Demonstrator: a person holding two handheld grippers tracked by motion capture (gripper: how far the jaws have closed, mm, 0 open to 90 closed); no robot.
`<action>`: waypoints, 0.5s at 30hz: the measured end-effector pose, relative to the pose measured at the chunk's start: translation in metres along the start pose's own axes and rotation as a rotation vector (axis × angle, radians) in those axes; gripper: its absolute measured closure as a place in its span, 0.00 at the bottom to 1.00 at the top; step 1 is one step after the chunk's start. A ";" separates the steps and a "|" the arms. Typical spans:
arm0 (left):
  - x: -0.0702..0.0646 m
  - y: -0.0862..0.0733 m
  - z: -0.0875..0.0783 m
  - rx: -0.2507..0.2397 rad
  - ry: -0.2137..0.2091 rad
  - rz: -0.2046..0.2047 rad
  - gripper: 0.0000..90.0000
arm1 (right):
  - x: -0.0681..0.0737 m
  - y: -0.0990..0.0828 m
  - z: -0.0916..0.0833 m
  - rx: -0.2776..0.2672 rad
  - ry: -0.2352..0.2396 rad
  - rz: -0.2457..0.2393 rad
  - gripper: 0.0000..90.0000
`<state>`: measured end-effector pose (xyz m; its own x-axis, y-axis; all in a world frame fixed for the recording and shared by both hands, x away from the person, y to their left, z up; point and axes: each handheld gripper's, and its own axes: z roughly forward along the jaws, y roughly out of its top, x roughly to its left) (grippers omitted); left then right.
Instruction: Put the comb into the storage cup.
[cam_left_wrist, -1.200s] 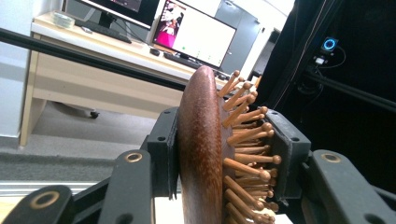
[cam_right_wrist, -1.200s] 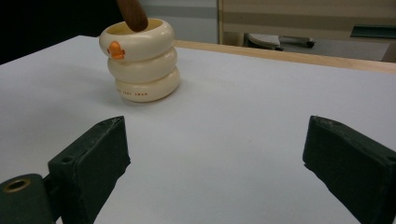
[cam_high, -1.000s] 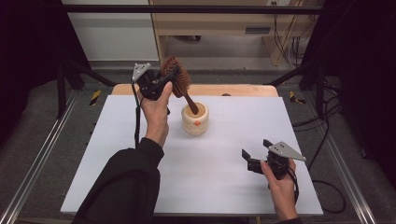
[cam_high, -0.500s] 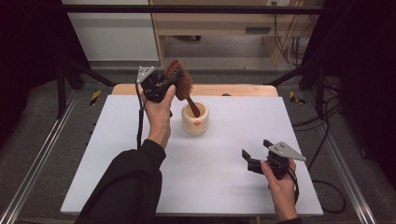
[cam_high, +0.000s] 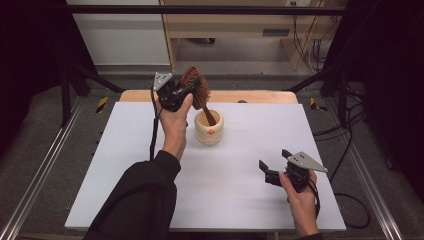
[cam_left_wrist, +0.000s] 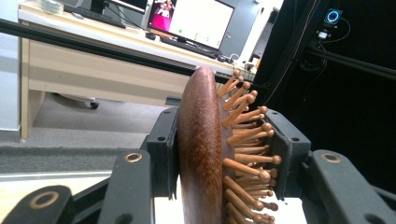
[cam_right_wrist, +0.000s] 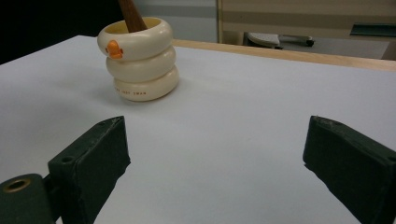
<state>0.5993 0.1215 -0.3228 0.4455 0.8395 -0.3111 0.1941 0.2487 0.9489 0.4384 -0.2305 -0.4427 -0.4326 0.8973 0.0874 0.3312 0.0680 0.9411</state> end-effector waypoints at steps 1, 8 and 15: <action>0.000 -0.001 0.000 0.000 -0.001 0.000 0.58 | 0.000 0.000 0.000 -0.002 0.001 0.000 0.08; 0.003 -0.007 0.000 0.011 0.003 -0.004 0.58 | 0.000 0.000 0.000 0.000 0.001 -0.004 0.08; 0.002 -0.011 0.001 0.016 0.002 0.009 0.58 | 0.001 -0.001 0.000 0.002 0.006 -0.003 0.08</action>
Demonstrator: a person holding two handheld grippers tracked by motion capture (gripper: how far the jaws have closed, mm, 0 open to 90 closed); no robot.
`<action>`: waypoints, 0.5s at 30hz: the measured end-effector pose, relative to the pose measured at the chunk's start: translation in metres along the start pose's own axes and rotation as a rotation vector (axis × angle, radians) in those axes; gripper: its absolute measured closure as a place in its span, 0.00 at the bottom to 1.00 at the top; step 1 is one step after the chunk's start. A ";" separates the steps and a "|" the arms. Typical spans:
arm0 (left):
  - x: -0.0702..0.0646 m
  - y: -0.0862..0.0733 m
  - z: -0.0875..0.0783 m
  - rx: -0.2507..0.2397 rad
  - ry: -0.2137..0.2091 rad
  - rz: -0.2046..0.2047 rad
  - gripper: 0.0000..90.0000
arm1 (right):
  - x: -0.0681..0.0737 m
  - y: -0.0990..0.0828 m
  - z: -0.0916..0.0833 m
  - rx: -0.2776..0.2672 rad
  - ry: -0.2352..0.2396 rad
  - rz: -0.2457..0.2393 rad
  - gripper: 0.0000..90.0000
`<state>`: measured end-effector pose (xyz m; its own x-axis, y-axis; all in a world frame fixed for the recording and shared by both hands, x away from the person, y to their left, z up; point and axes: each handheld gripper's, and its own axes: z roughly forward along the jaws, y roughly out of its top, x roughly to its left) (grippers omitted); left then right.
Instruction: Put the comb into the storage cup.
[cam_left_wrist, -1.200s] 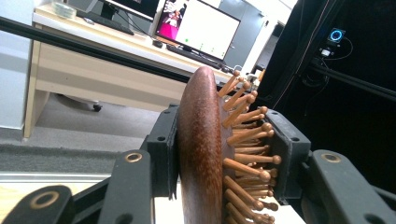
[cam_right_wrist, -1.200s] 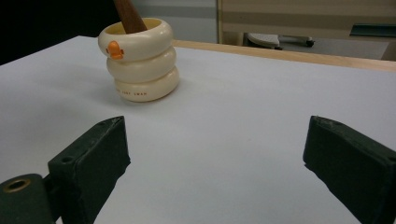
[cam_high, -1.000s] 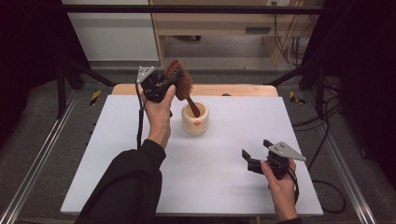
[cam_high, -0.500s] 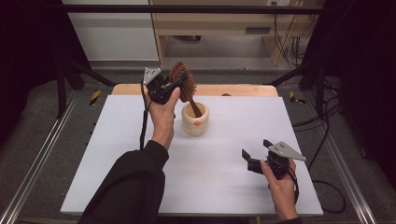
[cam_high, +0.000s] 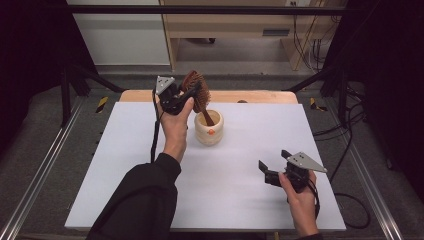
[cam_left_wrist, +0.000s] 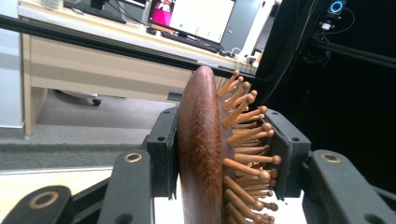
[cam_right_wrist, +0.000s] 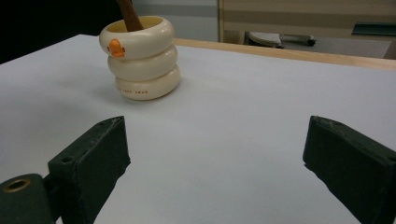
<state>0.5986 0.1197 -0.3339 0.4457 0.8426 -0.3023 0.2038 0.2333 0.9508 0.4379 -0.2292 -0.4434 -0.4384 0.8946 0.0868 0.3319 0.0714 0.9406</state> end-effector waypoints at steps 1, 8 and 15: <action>-0.001 -0.001 0.000 0.003 -0.001 0.001 0.58 | 0.000 0.000 0.000 0.002 -0.001 -0.001 0.08; -0.003 -0.004 0.001 0.013 -0.005 0.004 0.58 | 0.003 -0.001 0.003 0.008 0.002 -0.006 0.08; -0.004 -0.007 0.002 0.024 0.004 0.014 0.58 | 0.002 -0.001 0.002 0.007 0.006 -0.005 0.08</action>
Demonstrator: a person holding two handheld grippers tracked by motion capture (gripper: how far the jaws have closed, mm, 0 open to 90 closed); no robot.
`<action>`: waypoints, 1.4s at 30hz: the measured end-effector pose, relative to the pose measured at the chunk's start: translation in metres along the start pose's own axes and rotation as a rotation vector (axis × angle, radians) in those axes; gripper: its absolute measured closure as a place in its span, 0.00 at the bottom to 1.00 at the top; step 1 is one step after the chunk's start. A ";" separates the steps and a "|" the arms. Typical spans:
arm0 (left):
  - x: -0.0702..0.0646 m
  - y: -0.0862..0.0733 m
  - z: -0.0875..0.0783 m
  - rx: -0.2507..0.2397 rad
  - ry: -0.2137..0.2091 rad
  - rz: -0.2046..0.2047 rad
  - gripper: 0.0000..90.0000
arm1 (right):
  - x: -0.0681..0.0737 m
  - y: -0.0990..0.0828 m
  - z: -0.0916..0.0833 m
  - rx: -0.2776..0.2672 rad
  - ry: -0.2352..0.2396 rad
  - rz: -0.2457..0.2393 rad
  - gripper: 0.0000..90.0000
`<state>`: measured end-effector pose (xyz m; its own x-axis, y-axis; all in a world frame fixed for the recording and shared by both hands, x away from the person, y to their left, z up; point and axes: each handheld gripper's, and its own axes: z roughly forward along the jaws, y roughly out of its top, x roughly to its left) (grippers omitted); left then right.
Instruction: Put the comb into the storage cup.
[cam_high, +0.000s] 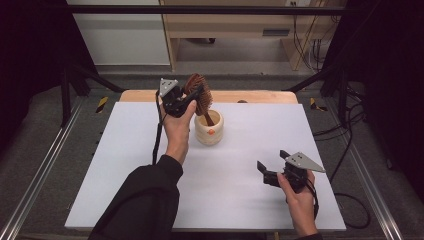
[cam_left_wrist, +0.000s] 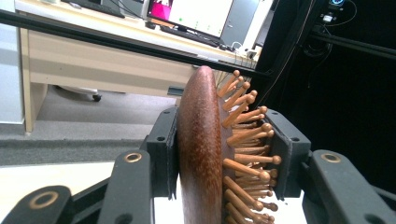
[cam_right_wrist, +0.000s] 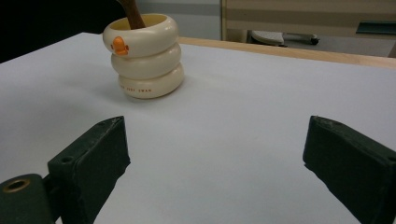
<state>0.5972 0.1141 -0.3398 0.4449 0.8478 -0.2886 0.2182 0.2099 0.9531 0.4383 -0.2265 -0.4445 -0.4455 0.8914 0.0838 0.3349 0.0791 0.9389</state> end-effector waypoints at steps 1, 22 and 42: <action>0.000 0.000 0.000 -0.003 -0.001 -0.001 0.58 | 0.000 0.000 0.000 -0.001 0.000 0.002 0.08; -0.004 -0.008 0.000 0.007 -0.019 0.009 0.58 | 0.003 -0.002 0.004 0.008 -0.002 0.009 0.08; -0.003 -0.016 0.006 0.005 -0.024 -0.020 0.58 | 0.003 -0.003 0.006 0.012 0.005 0.015 0.08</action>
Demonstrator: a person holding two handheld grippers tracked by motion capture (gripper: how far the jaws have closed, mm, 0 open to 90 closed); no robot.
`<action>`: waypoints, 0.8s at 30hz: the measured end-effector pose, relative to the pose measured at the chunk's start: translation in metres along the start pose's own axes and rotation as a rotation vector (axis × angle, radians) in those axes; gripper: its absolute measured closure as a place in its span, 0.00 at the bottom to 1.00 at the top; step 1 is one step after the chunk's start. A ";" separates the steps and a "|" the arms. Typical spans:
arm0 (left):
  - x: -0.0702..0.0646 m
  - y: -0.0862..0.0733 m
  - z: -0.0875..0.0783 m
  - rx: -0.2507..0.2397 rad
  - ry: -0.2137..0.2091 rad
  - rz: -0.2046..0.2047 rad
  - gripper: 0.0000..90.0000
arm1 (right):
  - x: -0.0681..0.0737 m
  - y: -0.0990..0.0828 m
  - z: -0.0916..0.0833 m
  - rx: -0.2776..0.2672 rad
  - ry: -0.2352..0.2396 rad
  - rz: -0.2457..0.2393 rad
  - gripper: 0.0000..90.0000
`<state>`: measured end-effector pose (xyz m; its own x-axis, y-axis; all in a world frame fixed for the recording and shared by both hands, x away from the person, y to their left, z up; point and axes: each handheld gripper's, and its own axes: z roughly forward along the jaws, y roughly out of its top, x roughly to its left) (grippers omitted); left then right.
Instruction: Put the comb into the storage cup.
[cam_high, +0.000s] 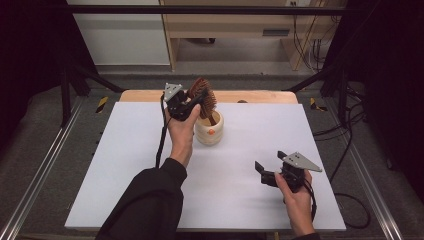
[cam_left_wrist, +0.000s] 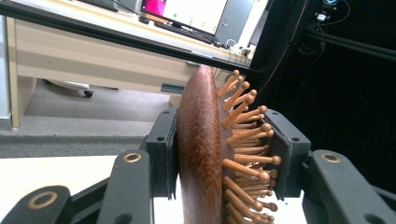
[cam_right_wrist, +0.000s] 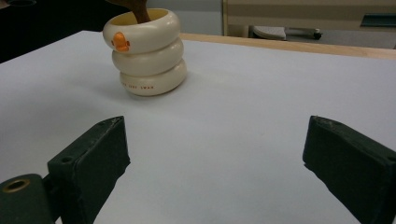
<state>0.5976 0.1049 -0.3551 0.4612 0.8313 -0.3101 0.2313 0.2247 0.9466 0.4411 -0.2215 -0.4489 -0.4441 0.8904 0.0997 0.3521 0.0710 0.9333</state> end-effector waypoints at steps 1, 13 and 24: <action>0.000 0.000 0.000 0.000 0.001 0.000 0.58 | 0.000 0.000 0.000 0.001 0.000 0.001 0.08; 0.001 -0.002 0.001 0.004 0.008 -0.005 0.57 | 0.000 0.000 0.001 0.000 0.002 0.002 0.08; 0.000 -0.009 0.007 0.016 0.007 -0.001 0.57 | -0.001 0.000 0.000 -0.002 0.002 0.005 0.08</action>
<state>0.6011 0.0995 -0.3636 0.4552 0.8344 -0.3106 0.2459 0.2175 0.9446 0.4416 -0.2223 -0.4485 -0.4442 0.8898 0.1048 0.3526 0.0661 0.9334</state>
